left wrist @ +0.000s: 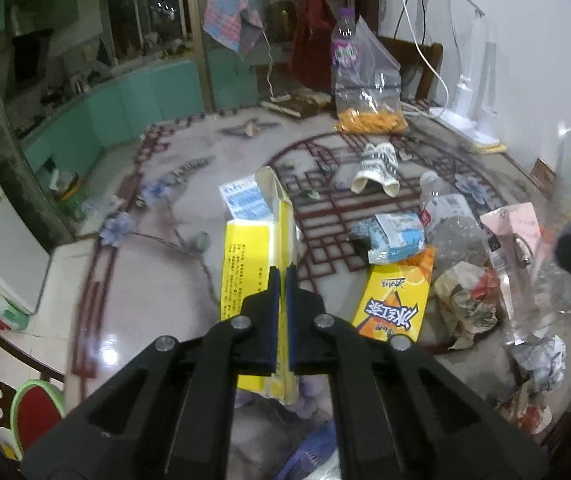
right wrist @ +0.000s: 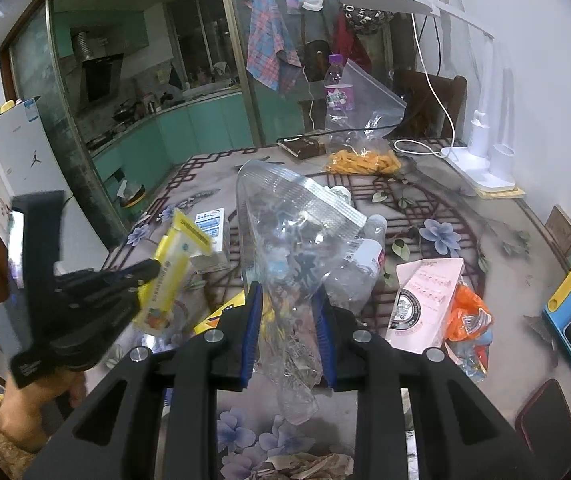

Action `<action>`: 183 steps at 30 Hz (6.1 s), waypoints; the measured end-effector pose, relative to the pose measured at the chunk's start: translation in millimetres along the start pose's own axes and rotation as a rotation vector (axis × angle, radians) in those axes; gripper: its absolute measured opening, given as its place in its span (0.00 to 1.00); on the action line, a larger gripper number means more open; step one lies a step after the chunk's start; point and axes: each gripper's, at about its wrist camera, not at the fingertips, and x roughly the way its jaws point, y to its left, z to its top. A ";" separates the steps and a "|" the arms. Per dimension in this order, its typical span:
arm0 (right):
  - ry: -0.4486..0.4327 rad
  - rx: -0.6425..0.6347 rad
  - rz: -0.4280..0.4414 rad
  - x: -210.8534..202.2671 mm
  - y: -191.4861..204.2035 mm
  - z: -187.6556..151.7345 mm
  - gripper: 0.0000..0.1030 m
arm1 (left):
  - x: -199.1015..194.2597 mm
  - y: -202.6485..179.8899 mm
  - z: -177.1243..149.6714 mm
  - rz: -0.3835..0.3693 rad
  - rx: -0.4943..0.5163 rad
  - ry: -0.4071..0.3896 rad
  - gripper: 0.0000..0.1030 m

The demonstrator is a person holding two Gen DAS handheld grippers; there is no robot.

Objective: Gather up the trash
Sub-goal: 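Carry both items over the red bucket and open both tools to drop them, then grasp the pink carton with the right tool while the left tool grasps the yellow iced-tea carton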

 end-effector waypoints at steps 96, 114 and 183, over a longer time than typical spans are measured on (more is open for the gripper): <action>0.382 -0.253 0.634 113.8 372.3 -70.1 0.51 | -154.8 333.1 -198.9 0.560 -0.670 0.074 0.40; 0.223 -0.172 0.274 31.0 154.0 -18.2 0.60 | -118.9 215.0 -114.0 0.296 -0.453 -0.008 0.66; 0.175 0.398 0.197 35.6 -78.7 -4.2 0.48 | -20.3 1.1 -31.2 -0.106 -0.075 0.165 0.55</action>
